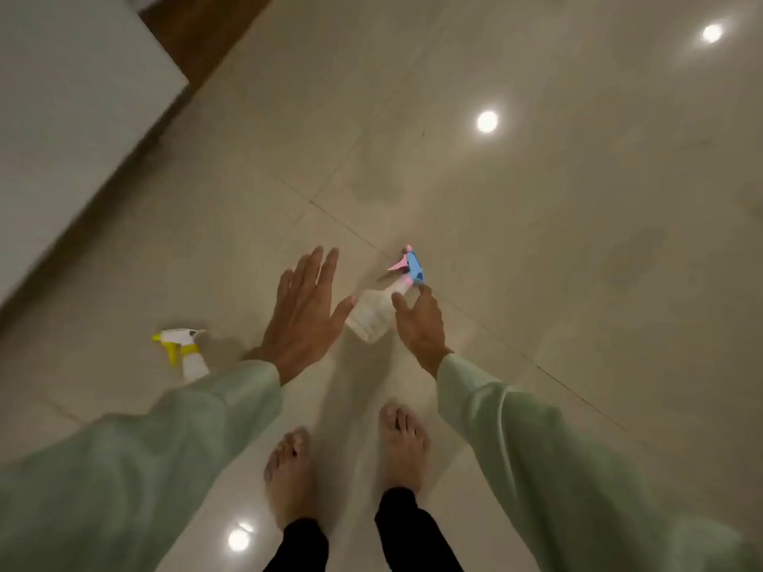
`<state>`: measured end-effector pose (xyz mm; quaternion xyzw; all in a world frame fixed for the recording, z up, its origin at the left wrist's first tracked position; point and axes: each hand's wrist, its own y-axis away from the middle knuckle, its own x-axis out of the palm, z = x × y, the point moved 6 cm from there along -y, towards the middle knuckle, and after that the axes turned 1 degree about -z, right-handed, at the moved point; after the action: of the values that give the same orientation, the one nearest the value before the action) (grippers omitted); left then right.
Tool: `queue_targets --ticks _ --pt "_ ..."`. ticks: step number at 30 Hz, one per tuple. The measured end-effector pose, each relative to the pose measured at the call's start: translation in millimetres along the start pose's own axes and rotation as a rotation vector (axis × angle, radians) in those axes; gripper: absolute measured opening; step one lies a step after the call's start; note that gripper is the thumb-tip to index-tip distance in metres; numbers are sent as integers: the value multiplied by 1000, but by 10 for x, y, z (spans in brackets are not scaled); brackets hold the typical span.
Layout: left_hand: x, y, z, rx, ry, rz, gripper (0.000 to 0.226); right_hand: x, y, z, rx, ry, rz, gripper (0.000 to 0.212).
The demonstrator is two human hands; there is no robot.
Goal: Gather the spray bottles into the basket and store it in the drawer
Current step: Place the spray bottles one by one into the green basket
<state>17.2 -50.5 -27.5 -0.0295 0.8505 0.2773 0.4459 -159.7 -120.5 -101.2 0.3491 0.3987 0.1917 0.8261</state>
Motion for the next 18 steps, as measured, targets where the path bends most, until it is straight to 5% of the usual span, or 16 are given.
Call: queue_targets --ticks 8,18 --pt "668 -493 323 -72 37 -34 70 557 -865 -385 285 -515 -19 28" --pt "-262 737 454 -231 150 -121 70 318 316 444 95 -444 145 28"
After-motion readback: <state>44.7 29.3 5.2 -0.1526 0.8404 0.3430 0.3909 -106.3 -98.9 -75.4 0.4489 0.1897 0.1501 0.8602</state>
